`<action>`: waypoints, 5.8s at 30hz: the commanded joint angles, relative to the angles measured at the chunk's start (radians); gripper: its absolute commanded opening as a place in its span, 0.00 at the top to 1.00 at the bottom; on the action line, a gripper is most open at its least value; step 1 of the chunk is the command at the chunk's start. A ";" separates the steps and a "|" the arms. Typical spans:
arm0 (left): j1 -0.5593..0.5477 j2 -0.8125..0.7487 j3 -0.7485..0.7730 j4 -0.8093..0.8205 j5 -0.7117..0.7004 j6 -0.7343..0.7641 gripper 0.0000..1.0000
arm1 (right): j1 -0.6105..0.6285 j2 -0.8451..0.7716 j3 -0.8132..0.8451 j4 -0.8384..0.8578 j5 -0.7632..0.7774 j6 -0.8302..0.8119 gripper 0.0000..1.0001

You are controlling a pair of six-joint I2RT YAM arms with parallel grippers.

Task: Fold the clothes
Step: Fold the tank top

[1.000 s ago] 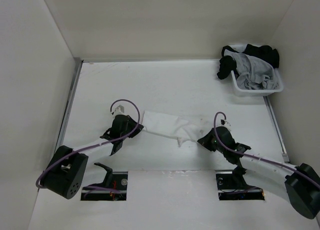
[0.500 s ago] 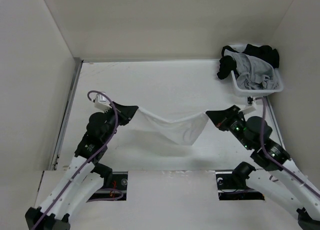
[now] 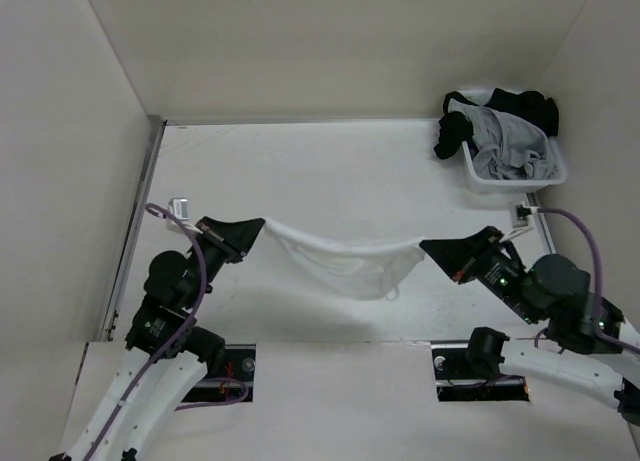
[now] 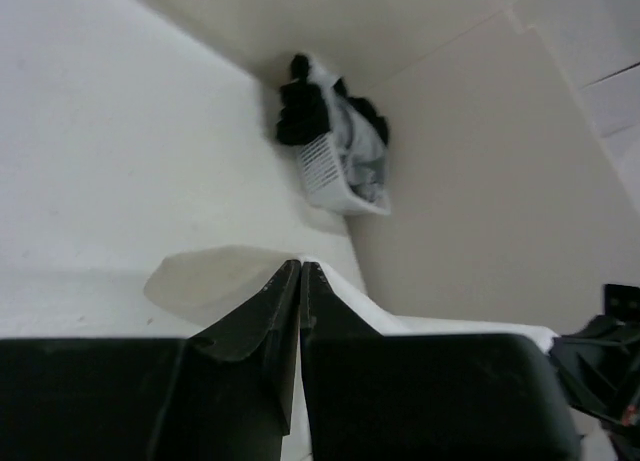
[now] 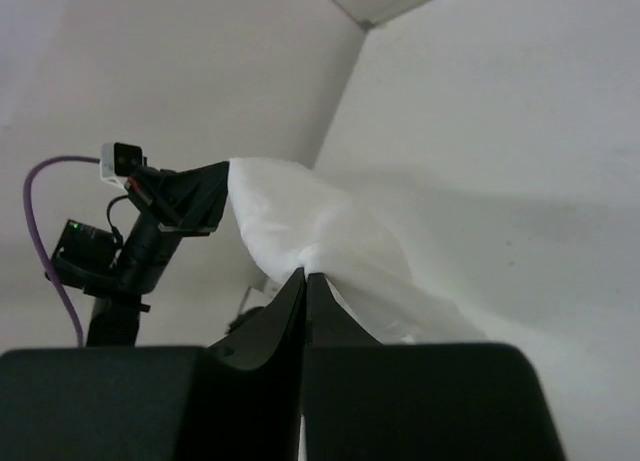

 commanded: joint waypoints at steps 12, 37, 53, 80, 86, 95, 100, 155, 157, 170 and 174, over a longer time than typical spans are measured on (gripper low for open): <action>0.086 0.202 -0.398 0.113 -0.005 -0.052 0.90 | -0.430 0.270 -0.490 0.396 -0.376 0.028 1.00; -0.037 0.195 -0.384 -0.077 0.004 -0.049 0.70 | -0.577 0.321 -0.563 0.510 -0.481 0.010 1.00; -0.123 0.340 -0.372 0.053 -0.016 -0.087 0.78 | -0.572 0.297 -0.574 0.501 -0.479 0.016 1.00; 0.221 0.793 0.394 0.443 0.066 -0.102 0.98 | -0.774 0.760 0.313 0.424 -0.634 -0.143 1.00; 0.207 0.689 0.153 0.480 0.078 -0.116 0.97 | -0.745 0.615 0.021 0.484 -0.613 -0.111 1.00; 0.215 0.191 0.062 0.149 0.182 -0.101 0.97 | -0.503 0.128 -0.077 0.196 -0.464 -0.100 1.00; 0.210 0.083 0.059 -0.078 0.225 -0.093 0.97 | -0.362 0.051 -0.083 0.081 -0.384 -0.048 1.00; 0.443 1.049 -0.357 0.954 0.337 -0.177 0.91 | -0.613 0.794 -0.587 0.817 -0.577 0.058 0.95; 0.469 1.069 -0.376 0.978 0.354 -0.181 0.85 | -0.604 0.789 -0.592 0.808 -0.574 0.058 0.90; 0.304 0.781 -0.381 0.873 0.210 -0.122 0.76 | -0.650 0.826 -0.532 0.792 -0.571 -0.011 0.51; 0.149 0.756 -0.315 0.800 0.110 -0.061 0.76 | -0.661 0.971 -0.515 0.922 -0.637 0.027 0.48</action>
